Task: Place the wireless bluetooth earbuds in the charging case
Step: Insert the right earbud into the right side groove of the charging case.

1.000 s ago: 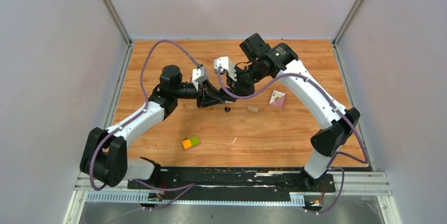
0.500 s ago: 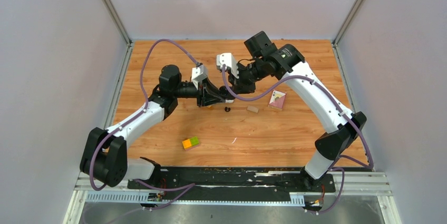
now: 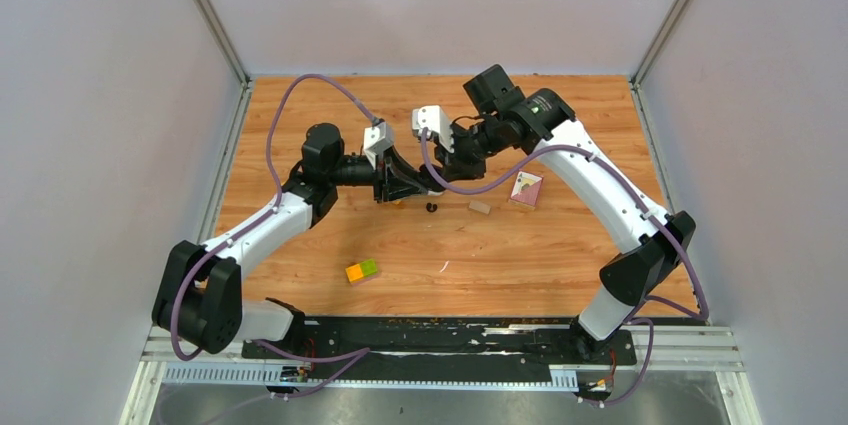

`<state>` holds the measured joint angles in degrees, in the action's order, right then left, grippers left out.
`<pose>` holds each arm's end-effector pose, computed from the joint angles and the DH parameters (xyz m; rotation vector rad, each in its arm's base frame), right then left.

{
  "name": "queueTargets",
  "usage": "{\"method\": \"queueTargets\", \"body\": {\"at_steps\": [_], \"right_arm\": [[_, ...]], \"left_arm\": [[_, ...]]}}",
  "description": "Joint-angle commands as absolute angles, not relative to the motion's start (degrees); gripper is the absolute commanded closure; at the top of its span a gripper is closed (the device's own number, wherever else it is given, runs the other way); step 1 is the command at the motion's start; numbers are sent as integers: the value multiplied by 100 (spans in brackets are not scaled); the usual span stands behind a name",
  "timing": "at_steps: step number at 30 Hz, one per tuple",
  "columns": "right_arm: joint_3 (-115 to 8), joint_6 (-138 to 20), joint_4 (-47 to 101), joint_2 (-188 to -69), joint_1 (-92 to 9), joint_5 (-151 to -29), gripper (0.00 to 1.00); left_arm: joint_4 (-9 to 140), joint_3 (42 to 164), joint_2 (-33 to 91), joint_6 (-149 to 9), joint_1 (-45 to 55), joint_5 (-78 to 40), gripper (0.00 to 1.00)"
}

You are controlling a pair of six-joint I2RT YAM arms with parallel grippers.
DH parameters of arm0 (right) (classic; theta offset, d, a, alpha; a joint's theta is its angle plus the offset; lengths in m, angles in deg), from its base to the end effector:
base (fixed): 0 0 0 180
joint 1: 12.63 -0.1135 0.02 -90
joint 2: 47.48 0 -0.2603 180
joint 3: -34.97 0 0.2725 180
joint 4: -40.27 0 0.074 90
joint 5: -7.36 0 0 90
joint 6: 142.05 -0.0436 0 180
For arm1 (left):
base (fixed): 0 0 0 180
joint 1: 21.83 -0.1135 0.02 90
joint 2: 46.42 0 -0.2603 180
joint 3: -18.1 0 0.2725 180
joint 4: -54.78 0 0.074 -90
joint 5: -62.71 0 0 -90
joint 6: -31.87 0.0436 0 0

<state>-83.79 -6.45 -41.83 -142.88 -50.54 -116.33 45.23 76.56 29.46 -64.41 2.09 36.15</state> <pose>0.2628 0.2353 0.3864 -1.8056 1.7076 0.7016 0.2668 -0.1610 0.2716 1.0938 1.4450 -1.3144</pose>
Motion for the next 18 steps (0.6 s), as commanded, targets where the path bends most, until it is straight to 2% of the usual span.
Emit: {"method": "queueTargets", "body": {"at_steps": [1, 18], "right_arm": [[-8362, -579, -3976, -14066, -4935, -11501, 100], [-8162, -556, -3896, -14007, -4868, -12105, 98]], "left_arm": [[4114, 7679, 2939, -6537, 227, 3722, 100], [2944, 7434, 3030, -7437, 216, 3538, 100]]}}
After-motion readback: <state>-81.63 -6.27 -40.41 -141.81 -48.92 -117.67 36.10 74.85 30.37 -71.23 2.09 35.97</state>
